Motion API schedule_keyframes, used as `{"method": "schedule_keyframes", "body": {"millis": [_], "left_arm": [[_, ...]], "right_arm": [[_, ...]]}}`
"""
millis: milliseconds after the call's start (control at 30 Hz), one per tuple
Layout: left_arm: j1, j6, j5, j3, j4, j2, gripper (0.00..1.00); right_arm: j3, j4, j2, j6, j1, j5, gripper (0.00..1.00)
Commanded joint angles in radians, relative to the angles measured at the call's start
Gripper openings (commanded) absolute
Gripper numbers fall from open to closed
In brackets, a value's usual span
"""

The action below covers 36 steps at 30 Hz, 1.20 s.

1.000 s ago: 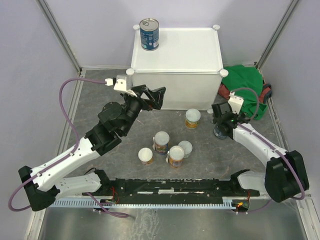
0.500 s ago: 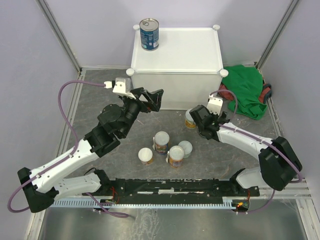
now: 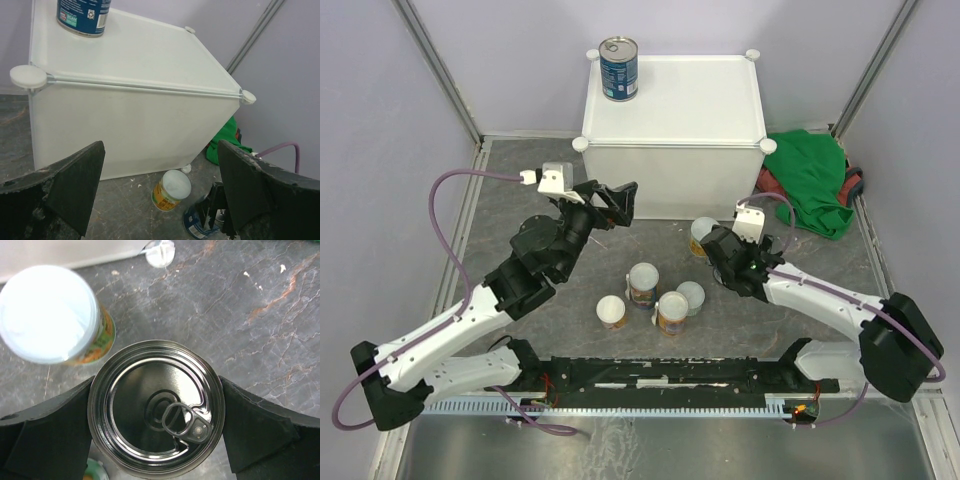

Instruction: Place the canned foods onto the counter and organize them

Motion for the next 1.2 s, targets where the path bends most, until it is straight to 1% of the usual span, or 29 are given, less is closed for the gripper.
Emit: {"method": "schedule_keyframes", "body": {"millis": [0,100,133,367,733,1000,1167], "left_arm": [[-0.004,0.023,-0.058,-0.015,0.039,-0.034,0.99],[-0.003,0.02,-0.067,-0.02,0.036,-0.043,0.99],[-0.004,0.019,-0.07,-0.023,0.035,-0.047,0.99],[-0.004,0.013,-0.094,-0.05,0.036,-0.071,0.99],[-0.003,0.018,-0.115,-0.069,0.042,-0.08,0.99],[-0.003,0.022,-0.136,-0.086,0.049,-0.088,0.99],[-0.003,0.024,-0.144,-0.092,0.046,-0.092,0.99]], "right_arm": [[-0.021,-0.111,-0.071,-0.018,0.035,-0.071,0.1],[0.006,-0.139,-0.107,-0.033,0.059,-0.053,0.02],[0.015,-0.149,-0.115,-0.037,0.066,-0.048,0.01],[0.071,-0.197,-0.17,-0.054,0.114,-0.019,0.01],[0.193,-0.299,-0.211,-0.07,0.207,0.057,0.01],[0.37,-0.352,-0.244,-0.127,0.28,0.088,0.01],[0.504,-0.358,-0.224,-0.187,0.307,0.085,0.01]]}}
